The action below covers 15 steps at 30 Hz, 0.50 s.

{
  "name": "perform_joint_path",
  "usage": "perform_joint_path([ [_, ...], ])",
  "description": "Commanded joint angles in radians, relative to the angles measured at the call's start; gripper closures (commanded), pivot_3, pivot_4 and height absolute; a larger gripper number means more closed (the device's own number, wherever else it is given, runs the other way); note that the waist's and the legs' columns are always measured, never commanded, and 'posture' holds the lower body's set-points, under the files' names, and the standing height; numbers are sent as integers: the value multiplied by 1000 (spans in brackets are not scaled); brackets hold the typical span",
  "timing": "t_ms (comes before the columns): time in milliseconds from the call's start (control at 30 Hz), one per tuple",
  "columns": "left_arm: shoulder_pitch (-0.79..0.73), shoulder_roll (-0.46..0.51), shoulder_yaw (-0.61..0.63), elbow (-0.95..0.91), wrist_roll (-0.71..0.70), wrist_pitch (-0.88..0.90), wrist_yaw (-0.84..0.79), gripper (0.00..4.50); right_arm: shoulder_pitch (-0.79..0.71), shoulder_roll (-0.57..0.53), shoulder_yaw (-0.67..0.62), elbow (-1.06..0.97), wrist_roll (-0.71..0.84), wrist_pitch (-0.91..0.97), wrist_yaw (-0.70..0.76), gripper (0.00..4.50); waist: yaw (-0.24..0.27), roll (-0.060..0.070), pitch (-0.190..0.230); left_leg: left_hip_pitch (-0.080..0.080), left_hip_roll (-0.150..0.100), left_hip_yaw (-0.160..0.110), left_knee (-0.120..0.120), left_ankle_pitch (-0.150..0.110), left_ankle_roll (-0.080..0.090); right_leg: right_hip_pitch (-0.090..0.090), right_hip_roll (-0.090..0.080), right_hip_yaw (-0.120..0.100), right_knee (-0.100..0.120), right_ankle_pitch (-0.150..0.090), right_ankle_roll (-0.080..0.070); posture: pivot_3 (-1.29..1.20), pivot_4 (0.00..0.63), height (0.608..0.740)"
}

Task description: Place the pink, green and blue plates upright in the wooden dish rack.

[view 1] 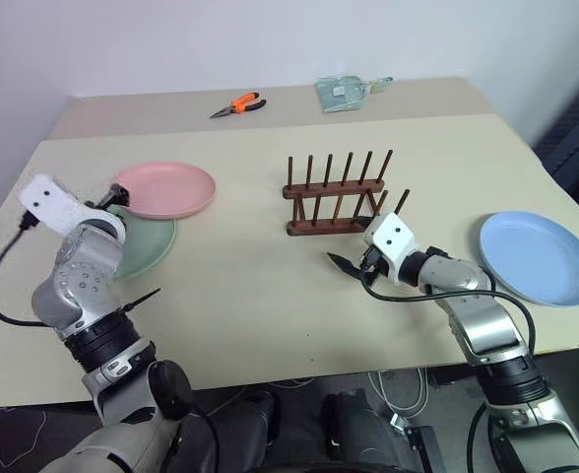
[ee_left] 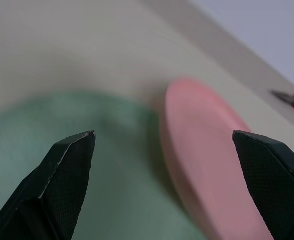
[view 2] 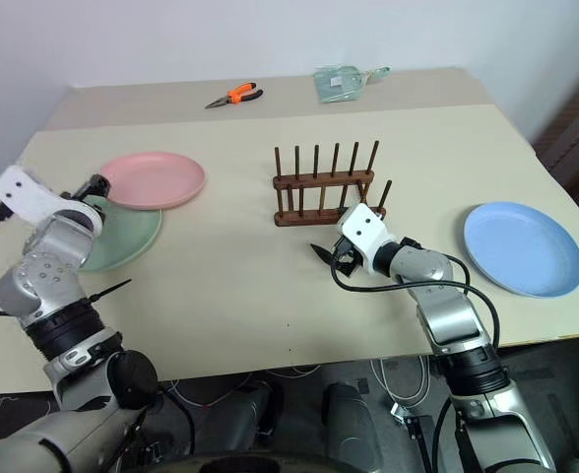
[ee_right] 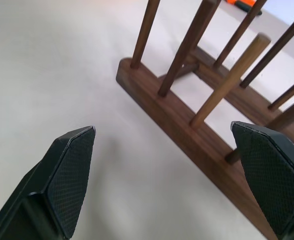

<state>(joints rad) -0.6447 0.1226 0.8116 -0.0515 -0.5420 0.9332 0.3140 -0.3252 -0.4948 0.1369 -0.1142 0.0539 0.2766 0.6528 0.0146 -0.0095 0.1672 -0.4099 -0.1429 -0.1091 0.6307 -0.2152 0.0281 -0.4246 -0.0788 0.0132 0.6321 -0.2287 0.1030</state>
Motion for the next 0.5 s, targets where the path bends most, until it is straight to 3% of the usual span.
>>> perform_joint_path([
  [33, -47, 10, 54, 72, -96, 5, 11, 1177, -19, 7, -21, -28, 4, -27, -13, 0, 0, -1, 1, 0, 0, 0, 0, 0, 0, 0, 0, 0, 0, 0, 0, 0, 150, 727],
  [233, -87, 50, 23, 189, -141, -37, -30, 4287, -1, -5, -47, -58, 10, -18, -29, 0, -1, -2, 1, 0, 0, 0, -1, 3, -5, 0, 0, 0, 0, 0, 0, 0, 150, 727],
  [500, -53, 102, -233, 54, -108, -114, -242, 4433, -72, -58, -84, -187, -25, -12, -42, 0, -2, -3, 1, 0, 0, 0, -1, 4, -7, 0, 0, 1, 0, 0, 0, 0, 150, 727],
])
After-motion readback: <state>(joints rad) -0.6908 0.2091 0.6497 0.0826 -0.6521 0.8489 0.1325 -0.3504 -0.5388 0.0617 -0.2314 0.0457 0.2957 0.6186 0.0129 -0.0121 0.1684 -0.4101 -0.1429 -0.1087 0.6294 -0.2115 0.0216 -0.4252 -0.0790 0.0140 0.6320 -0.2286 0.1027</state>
